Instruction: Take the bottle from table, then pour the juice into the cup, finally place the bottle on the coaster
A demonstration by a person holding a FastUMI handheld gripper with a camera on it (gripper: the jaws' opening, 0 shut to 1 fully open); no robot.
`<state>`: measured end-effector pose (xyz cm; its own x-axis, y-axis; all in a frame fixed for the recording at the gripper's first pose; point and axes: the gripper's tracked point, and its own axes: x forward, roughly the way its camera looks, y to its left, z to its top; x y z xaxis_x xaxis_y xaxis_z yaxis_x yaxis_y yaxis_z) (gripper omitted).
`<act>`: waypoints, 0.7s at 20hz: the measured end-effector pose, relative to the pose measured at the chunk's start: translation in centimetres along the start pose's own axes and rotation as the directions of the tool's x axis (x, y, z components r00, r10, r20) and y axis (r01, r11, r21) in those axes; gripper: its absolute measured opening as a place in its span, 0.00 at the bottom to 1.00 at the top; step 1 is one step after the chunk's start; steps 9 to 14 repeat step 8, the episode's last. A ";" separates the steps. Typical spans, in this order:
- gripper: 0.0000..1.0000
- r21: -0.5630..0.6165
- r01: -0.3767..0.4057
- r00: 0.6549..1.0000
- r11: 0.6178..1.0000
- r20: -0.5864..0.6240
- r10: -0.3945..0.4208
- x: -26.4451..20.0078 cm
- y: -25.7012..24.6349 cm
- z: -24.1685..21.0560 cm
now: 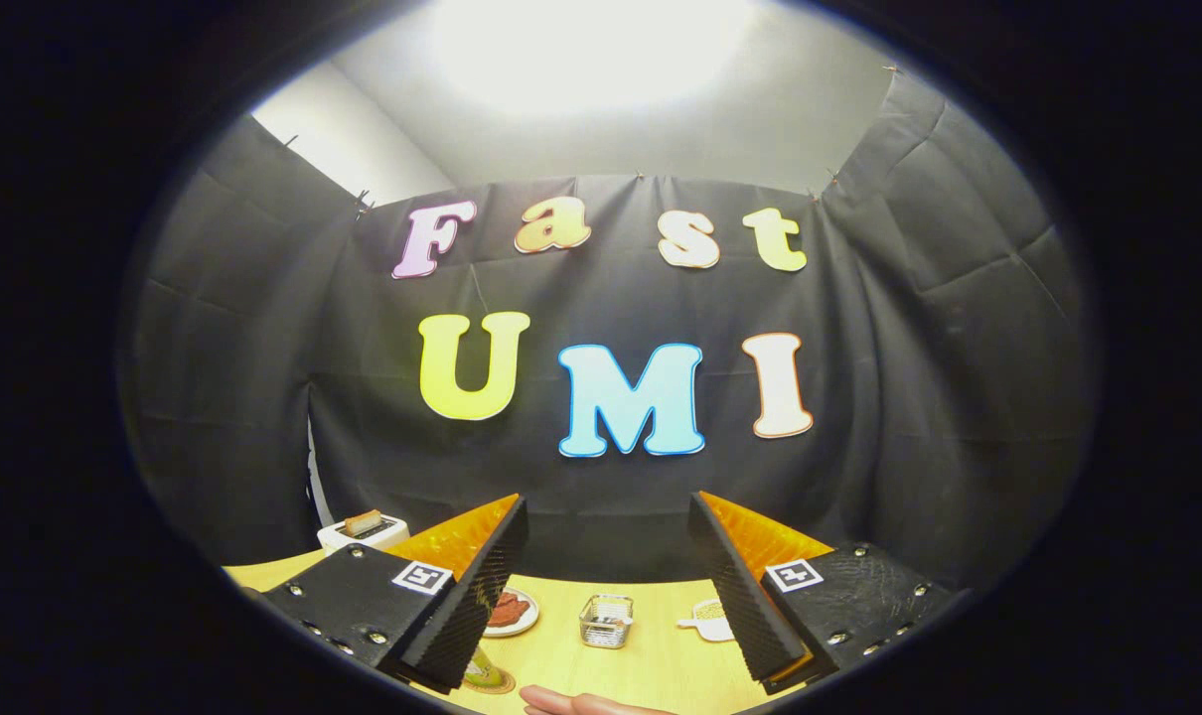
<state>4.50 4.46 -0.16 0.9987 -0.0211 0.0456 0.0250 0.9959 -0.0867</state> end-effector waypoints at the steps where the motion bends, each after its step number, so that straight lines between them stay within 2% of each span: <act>1: 0.99 -0.006 0.003 1.000 1.000 0.003 -0.003 -0.4 -0.3 0.1; 14: 0.99 -0.018 0.027 0.999 0.999 0.020 -0.026 -2.2 -2.4 1.3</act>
